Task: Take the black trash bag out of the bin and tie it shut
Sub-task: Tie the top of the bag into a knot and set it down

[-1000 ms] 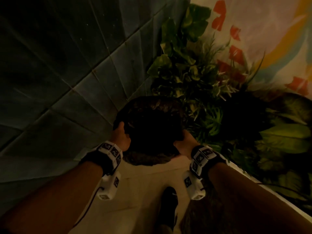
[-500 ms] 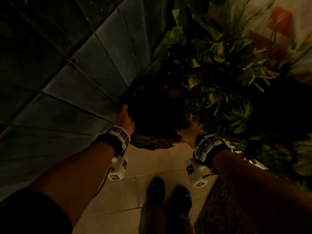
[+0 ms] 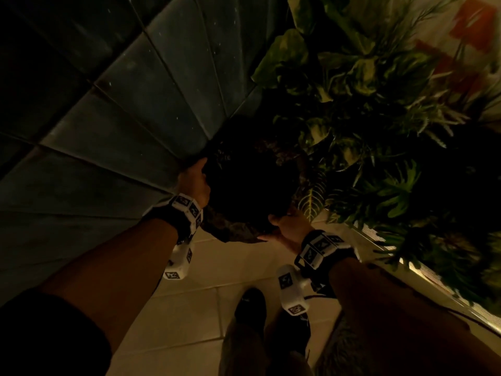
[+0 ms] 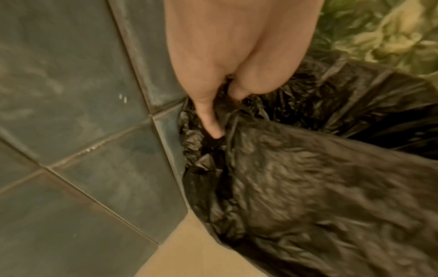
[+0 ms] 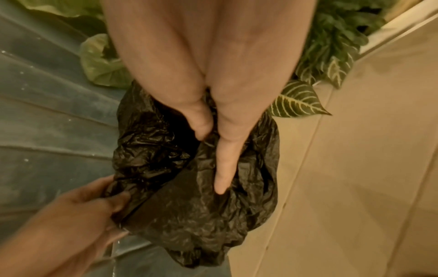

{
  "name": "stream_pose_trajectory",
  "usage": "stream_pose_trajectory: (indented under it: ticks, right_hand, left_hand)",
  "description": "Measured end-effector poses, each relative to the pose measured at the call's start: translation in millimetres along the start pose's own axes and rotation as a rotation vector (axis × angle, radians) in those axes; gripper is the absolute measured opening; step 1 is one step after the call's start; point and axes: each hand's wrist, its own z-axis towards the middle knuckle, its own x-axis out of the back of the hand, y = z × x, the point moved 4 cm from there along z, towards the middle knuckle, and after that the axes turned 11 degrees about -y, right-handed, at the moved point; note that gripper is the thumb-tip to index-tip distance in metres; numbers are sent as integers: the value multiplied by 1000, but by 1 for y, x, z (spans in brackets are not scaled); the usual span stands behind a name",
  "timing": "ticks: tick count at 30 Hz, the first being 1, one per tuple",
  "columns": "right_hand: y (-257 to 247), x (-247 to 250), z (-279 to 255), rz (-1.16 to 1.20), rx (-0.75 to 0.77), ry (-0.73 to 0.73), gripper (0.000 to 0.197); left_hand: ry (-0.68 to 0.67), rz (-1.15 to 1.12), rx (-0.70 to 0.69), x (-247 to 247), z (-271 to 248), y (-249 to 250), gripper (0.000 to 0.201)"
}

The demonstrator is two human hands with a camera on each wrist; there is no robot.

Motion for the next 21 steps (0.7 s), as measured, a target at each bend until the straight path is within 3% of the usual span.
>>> stream_pose_trajectory:
  ticks: [6,12,18,21]
  right_hand:
    - [11,-4,-6,47,-50,-48,58]
    - [19,-19,-14,-210,-157,-122,56]
    - [16,-11,-17,-436,-215,-106,56]
    - [10,-1,-34,-577,-244,-16,45]
  left_hand:
    - [22,34,-17,-3,-5,-5,66]
    - [72,36,28,-1,-3,-11,57]
    - [95,-12,91,-4,-10,-18,54]
    - [126,-92,77,1,-28,-19,51]
